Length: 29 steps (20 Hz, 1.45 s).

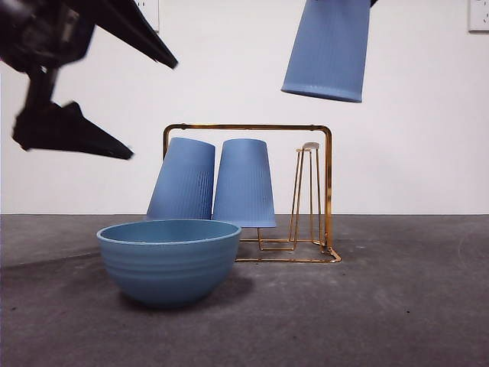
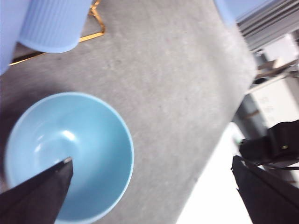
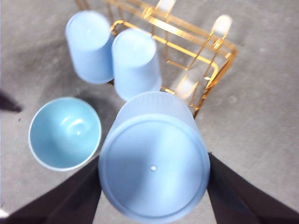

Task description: Right arm lift cup from the cupboard, then place it on the right of the bowl

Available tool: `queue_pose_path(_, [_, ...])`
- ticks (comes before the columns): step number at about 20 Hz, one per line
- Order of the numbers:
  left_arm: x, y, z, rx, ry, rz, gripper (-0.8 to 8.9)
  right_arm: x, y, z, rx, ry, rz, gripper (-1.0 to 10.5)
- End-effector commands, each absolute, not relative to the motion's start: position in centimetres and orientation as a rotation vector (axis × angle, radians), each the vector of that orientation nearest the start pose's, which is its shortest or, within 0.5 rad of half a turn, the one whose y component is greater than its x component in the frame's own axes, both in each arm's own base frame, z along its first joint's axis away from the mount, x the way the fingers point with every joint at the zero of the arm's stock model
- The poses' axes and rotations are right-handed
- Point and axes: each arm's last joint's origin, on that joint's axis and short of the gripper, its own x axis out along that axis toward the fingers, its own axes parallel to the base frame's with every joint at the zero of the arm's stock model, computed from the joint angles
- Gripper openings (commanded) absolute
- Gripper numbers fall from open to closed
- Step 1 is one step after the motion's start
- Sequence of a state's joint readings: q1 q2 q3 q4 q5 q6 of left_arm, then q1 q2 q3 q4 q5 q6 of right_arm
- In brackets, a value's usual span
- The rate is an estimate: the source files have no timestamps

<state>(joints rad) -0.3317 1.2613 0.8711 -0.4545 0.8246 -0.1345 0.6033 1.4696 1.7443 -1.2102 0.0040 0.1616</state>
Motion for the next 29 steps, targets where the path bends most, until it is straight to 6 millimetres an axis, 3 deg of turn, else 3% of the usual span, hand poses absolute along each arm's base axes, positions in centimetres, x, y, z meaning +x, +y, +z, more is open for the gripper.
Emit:
queue_pose_path(1, [23.8, -10.7, 24.2, -0.388, 0.977, -1.059, 5.61, 20.8, 14.6, 39.7, -0.128, 0.898, 0.506, 2.2])
queue_pose_path(8, [26.2, -11.7, 21.9, -0.533, 1.028, -1.13, 5.61, 17.0, 11.6, 32.2, 0.048, 0.762, 0.664, 2.2])
queue_pose_path(15, [28.0, -12.6, 20.6, -0.698, 1.075, -1.214, 5.58, 17.7, 9.6, 26.3, 0.373, 0.649, 0.86, 2.2])
queue_pose_path(20, [29.3, -13.2, 19.8, -0.805, 1.11, -1.248, 5.38, 18.3, 8.2, 24.2, 0.546, 0.597, 0.918, 2.2])
queue_pose_path(29, [29.5, -15.3, 20.2, -0.849, 1.116, -1.311, 5.22, 19.9, 9.3, 22.4, 0.58, 0.657, 0.973, 2.2])
